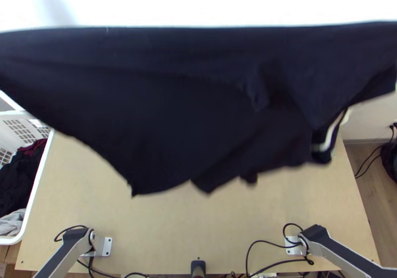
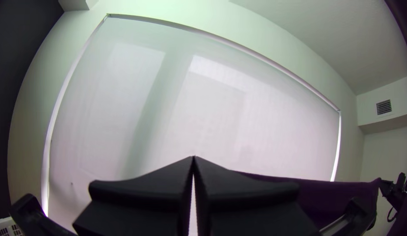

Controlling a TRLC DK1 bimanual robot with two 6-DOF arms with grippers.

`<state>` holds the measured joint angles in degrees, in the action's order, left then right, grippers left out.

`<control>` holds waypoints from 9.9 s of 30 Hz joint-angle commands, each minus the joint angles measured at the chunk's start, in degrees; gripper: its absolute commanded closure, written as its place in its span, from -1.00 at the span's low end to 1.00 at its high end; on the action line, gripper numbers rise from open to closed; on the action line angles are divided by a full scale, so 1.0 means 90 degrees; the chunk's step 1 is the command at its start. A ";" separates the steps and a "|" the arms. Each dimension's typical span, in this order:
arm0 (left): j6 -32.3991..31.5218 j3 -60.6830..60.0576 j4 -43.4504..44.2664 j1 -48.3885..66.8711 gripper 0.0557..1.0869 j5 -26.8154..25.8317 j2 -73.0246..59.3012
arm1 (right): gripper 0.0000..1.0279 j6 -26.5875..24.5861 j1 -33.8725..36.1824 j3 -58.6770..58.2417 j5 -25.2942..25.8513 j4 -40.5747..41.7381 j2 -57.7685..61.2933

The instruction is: Fold the t-shirt

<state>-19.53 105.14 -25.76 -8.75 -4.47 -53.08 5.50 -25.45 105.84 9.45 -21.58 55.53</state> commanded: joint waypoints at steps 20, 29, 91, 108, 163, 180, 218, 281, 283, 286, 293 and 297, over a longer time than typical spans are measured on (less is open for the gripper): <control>0.0461 -0.6136 0.0850 0.0055 0.92 -0.0373 0.1181 | 0.94 0.0747 -0.0697 -0.4583 0.0073 0.0543 -0.1053; 0.0490 -0.7200 0.2579 0.0113 0.92 -0.0421 -0.0860 | 0.95 0.1586 -0.0121 -0.4729 -0.0250 0.2154 0.1047; -0.0408 -0.2649 0.0372 -0.0141 0.10 -0.1798 -0.6553 | 0.95 0.2075 0.0367 -0.3098 -0.0357 0.3306 0.4904; -0.0242 -0.2864 0.0255 -0.0092 0.10 -0.1662 -0.6680 | 0.95 0.2075 0.0367 -0.3098 -0.0357 0.3277 0.4846; -0.0398 0.1452 0.0020 -0.0561 0.92 -0.0587 -0.1964 | 0.94 -0.0357 0.0416 0.0867 0.0414 0.2213 0.2092; -0.0408 0.0124 -0.0995 -0.1020 0.92 -0.0558 0.0312 | 0.94 -0.0289 0.0416 -0.1663 0.0405 0.0650 -0.1355; 0.0422 -0.5569 0.0792 -0.0180 0.92 -0.1007 -0.3272 | 0.94 0.2465 0.1500 -0.5315 -0.0923 0.1607 0.2815; 0.1223 -0.1106 -0.2792 -0.0316 -0.90 -0.0929 -0.4669 | -0.93 0.3696 0.1100 -0.0891 -0.0523 -0.2631 0.4035; 0.1701 -0.1683 -0.3066 -0.0160 -0.90 -0.0919 -0.4093 | -0.93 0.3891 0.1100 -0.1526 -0.0543 -0.2826 0.3469; 0.2434 -0.2620 -0.3544 0.0191 -0.90 -0.0744 -0.3155 | -0.92 0.3989 0.1021 -0.2610 -0.0591 -0.2836 0.2571; 0.3059 -0.4202 -0.5829 0.1324 -0.90 -0.0314 -0.1729 | -0.87 0.4106 0.0943 -0.3684 -0.0923 -0.3578 0.1584; 0.2971 -0.5101 -0.6435 0.2389 -0.90 0.0018 -0.1065 | -0.86 0.4174 0.0943 -0.4172 -0.1041 -0.3608 0.1340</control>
<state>6.31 64.03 -79.75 8.21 -5.43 -66.00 41.25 -16.49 71.26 0.58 -53.34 69.49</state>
